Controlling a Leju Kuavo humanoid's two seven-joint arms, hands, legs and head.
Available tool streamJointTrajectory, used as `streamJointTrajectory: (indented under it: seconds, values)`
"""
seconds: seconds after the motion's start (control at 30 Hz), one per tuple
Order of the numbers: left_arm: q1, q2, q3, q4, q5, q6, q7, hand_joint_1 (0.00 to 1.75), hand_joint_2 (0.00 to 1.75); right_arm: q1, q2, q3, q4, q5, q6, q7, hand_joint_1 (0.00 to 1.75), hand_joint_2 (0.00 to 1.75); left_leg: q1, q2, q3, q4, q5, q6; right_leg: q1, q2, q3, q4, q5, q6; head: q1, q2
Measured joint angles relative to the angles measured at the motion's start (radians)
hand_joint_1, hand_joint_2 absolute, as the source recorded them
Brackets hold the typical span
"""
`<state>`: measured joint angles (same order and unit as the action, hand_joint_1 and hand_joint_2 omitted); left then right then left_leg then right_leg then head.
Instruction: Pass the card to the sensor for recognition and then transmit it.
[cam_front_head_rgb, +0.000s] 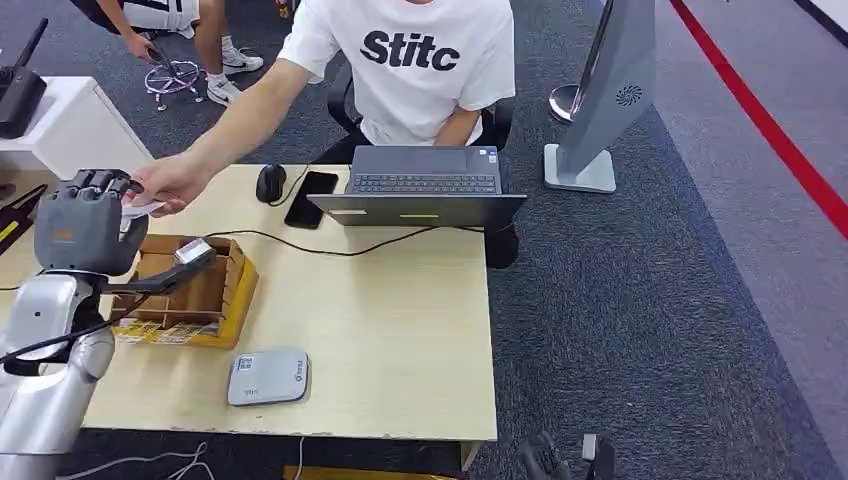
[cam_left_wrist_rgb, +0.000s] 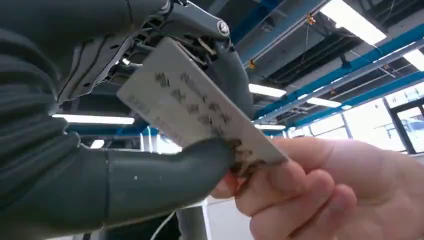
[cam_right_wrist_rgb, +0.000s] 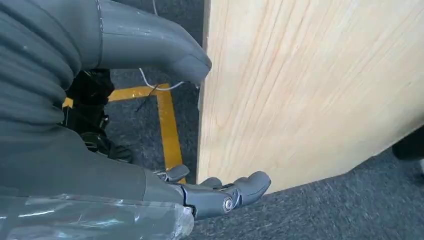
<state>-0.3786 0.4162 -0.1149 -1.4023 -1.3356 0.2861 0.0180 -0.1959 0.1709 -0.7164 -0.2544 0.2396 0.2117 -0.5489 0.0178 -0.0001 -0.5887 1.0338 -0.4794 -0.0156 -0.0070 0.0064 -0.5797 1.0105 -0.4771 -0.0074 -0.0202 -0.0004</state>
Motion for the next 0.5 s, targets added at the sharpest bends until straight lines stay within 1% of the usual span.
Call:
streamJointTrajectory:
  seconds: [0.23,0.3,0.37,0.4,0.43,0.5]
  values:
    - [-0.058,0.092,-0.100,0.067,-0.172,0.066,0.092,1.75,1.75,-0.008,0.001,-0.001,0.004,0.010,0.011,0.010,0.00,1.75,0.000,0.001,0.000,0.000,0.000,0.000,0.000,0.002,0.000,0.000,0.000,0.000,0.000,0.000]
    - [-0.057,0.103,-0.105,0.074,-0.211,0.102,0.112,1.75,1.75,-0.008,0.001,-0.002,0.004,0.010,0.013,0.010,0.00,1.75,0.000,0.001,0.000,0.000,0.000,0.000,0.000,0.002,0.000,0.000,0.000,0.000,0.000,0.000]
    - [-0.040,0.103,-0.105,0.073,-0.223,0.146,0.118,1.75,1.75,-0.008,0.001,-0.004,0.004,0.004,0.014,0.010,0.00,1.75,0.000,0.001,0.000,0.000,0.000,0.000,0.000,0.001,0.000,0.000,0.000,0.000,0.000,0.000]
    - [-0.020,0.100,-0.102,0.067,-0.224,0.177,0.112,1.75,1.75,-0.008,0.001,-0.005,0.004,0.001,0.015,0.009,0.00,1.75,0.000,0.001,0.000,0.000,0.000,0.000,0.000,0.001,0.000,0.000,0.000,0.000,0.000,0.000]
    - [0.010,0.095,-0.096,0.056,-0.224,0.193,0.109,1.75,1.75,-0.008,0.002,-0.007,0.004,-0.002,0.015,0.007,0.00,1.75,0.000,0.001,0.000,0.000,0.000,0.000,0.000,0.002,0.000,0.000,0.000,0.000,0.000,0.000]
    - [0.080,0.075,-0.079,0.002,-0.225,0.234,0.109,1.75,1.75,-0.004,0.002,-0.013,0.004,-0.010,0.016,-0.001,0.00,1.75,0.000,0.002,0.000,0.000,0.000,0.000,0.000,0.003,-0.001,0.000,0.000,0.000,0.000,0.000]
